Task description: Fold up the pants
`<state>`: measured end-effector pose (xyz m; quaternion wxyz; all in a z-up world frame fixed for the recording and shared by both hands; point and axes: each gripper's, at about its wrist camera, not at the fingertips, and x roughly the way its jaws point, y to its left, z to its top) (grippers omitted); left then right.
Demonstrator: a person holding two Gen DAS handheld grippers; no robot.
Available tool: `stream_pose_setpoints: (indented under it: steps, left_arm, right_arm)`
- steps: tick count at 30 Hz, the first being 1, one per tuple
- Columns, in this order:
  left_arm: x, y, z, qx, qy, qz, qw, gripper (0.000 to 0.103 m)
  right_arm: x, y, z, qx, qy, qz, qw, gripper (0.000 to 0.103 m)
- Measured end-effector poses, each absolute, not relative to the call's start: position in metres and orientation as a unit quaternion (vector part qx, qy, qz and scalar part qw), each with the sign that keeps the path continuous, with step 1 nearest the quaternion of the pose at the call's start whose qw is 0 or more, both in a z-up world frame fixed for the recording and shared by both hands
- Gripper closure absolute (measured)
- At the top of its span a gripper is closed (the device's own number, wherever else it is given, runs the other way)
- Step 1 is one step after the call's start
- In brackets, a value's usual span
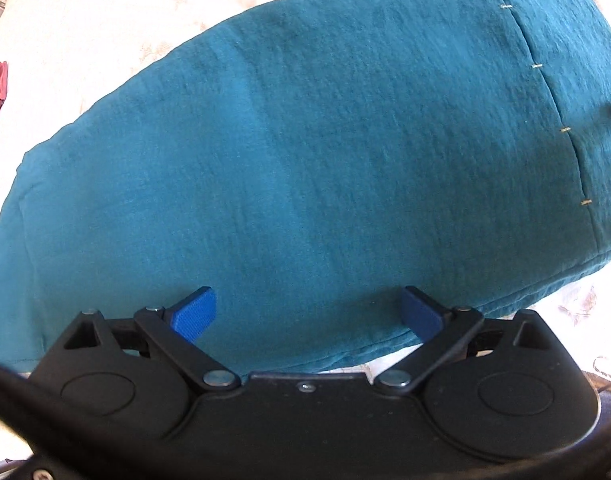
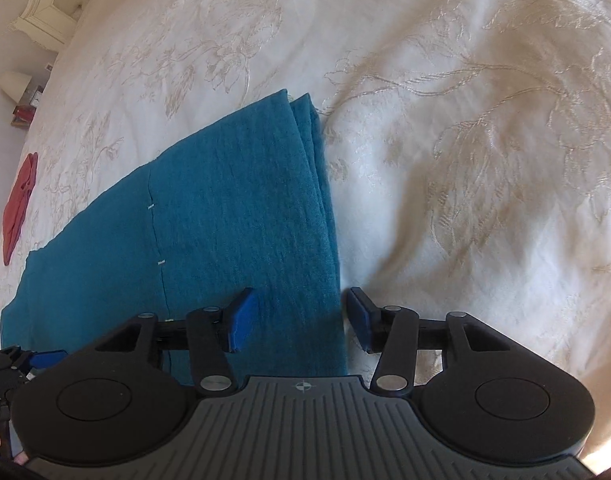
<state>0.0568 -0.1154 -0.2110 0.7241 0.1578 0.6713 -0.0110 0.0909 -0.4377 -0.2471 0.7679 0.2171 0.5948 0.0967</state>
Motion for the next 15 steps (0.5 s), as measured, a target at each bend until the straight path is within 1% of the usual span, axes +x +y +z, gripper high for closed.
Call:
stream_pose_setpoints:
  steps: [1,2,3,5,7,9,10,11,12,13,15]
  left_arm:
    - [0.056,-0.112,-0.207,0.155,0.669,-0.007,0.727,0.005]
    - [0.056,-0.109,-0.204,0.152,0.667,-0.002,0.729,0.005]
    - [0.056,-0.106,-0.201,0.15,0.665,0.004,0.731,0.005]
    - [0.06,-0.098,-0.195,0.145,0.66,0.016,0.737,0.005]
    - [0.07,-0.085,-0.192,0.139,0.654,0.026,0.743,0.005]
    - [0.079,-0.079,-0.192,0.134,0.65,0.037,0.747,0.005]
    - [0.085,-0.076,-0.192,0.132,0.649,0.044,0.748,0.005]
    - [0.09,-0.073,-0.192,0.13,0.648,0.05,0.749,0.005]
    - [0.097,-0.07,-0.192,0.128,0.646,0.054,0.75,0.005]
    - [0.104,-0.067,-0.193,0.127,0.644,0.059,0.752,0.005]
    - [0.118,-0.066,-0.195,0.128,0.64,0.066,0.754,0.005]
  right_arm:
    - [0.092,-0.438,-0.249,0.226,0.594,0.105,0.765,0.047]
    - [0.092,-0.438,-0.252,0.235,0.594,0.11,0.761,0.039]
    - [0.093,-0.439,-0.253,0.245,0.593,0.115,0.759,0.036]
    - [0.096,-0.439,-0.255,0.261,0.592,0.119,0.753,0.024]
    - [0.098,-0.437,-0.255,0.267,0.591,0.125,0.751,0.021]
    - [0.099,-0.434,-0.255,0.264,0.592,0.134,0.75,0.022]
    - [0.1,-0.433,-0.255,0.262,0.592,0.142,0.748,0.033]
    - [0.1,-0.434,-0.255,0.261,0.595,0.146,0.746,0.064]
    - [0.1,-0.434,-0.256,0.261,0.602,0.145,0.74,0.082]
    - [0.101,-0.433,-0.258,0.262,0.607,0.14,0.737,0.094]
    - [0.097,-0.439,-0.254,0.277,0.603,0.139,0.735,0.095]
